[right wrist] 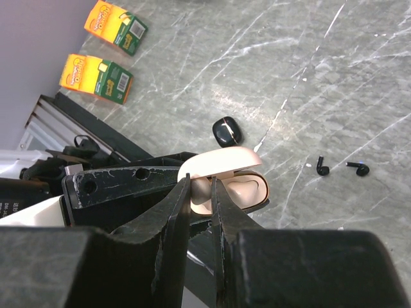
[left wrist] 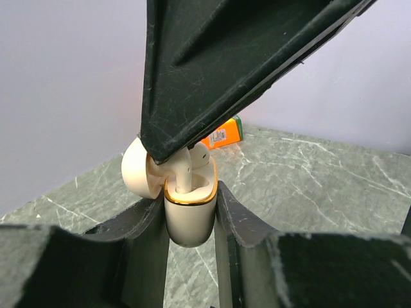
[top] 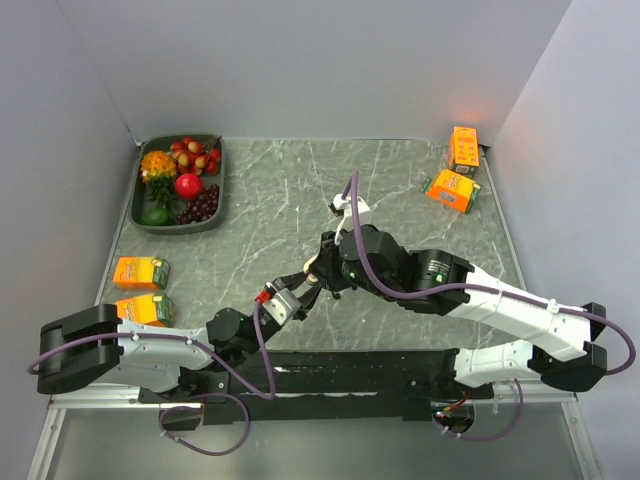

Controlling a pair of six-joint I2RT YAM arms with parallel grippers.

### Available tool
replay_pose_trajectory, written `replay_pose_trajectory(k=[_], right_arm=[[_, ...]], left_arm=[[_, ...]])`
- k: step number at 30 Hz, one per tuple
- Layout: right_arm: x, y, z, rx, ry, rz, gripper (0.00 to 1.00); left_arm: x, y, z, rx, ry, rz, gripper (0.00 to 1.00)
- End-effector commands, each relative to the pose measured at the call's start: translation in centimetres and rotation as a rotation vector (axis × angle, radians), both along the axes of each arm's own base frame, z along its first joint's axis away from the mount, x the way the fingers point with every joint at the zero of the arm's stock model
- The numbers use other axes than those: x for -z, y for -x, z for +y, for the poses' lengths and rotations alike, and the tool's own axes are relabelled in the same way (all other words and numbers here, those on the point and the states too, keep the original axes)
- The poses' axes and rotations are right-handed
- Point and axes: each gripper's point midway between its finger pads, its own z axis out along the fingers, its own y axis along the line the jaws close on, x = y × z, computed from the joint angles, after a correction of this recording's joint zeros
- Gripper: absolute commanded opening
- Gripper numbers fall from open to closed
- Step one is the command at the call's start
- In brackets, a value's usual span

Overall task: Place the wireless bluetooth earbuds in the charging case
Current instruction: Place the earbud in the charging case.

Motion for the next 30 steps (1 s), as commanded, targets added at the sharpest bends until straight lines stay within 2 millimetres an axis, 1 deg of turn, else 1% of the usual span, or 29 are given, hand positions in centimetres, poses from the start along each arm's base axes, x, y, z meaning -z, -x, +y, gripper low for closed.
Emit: replay_pose_trajectory(k=[1, 3, 10, 14, 20, 25, 26, 27, 28, 30], right_arm=[[-1.0, 0.9, 0.5, -0.029, -0.060, 0.019, 0.22], [-1.1, 0.8, 0.4, -0.026, -0.059, 0.015, 0.27], [-1.6, 0.5, 0.1, -0.011, -0.054, -0.001, 0.36], [-2.0, 0.4, -0.2, -0.002, -0.060, -0.010, 0.43], [-2.8, 0.2, -0.8, 0.013, -0.062, -0.035, 0.48], [-4.1, -0.1, -1.9, 0.026, -0.076, -0.087, 0.48], [-4.2, -0.1, -2.0, 0.025, -0.079, -0.098, 0.45], [-4.8, -0.1, -2.4, 0.010, -0.087, -0.125, 0.43], [-5.4, 0.1, -2.0, -0.015, -0.115, -0.142, 0.37], [-5.8, 0.2, -2.2, -0.027, -0.126, -0.165, 0.31]], left_arm=[[-12.8, 1.8, 6.6, -0.011, 0.567, -0.180, 0.01], [-12.7, 1.8, 6.7, -0.012, 0.566, -0.179, 0.01], [-12.1, 1.7, 6.7, -0.015, 0.558, -0.164, 0.01], [-11.9, 1.7, 6.7, -0.015, 0.553, -0.159, 0.01], [-11.6, 1.6, 6.7, -0.018, 0.551, -0.150, 0.01], [-11.4, 1.6, 6.8, -0.017, 0.548, -0.142, 0.01], [-11.3, 1.6, 6.7, -0.011, 0.547, -0.141, 0.01], [-11.4, 1.6, 6.8, -0.011, 0.551, -0.138, 0.01], [-11.2, 1.6, 6.7, -0.007, 0.544, -0.134, 0.01], [-11.3, 1.8, 6.6, 0.006, 0.542, -0.133, 0.01]])
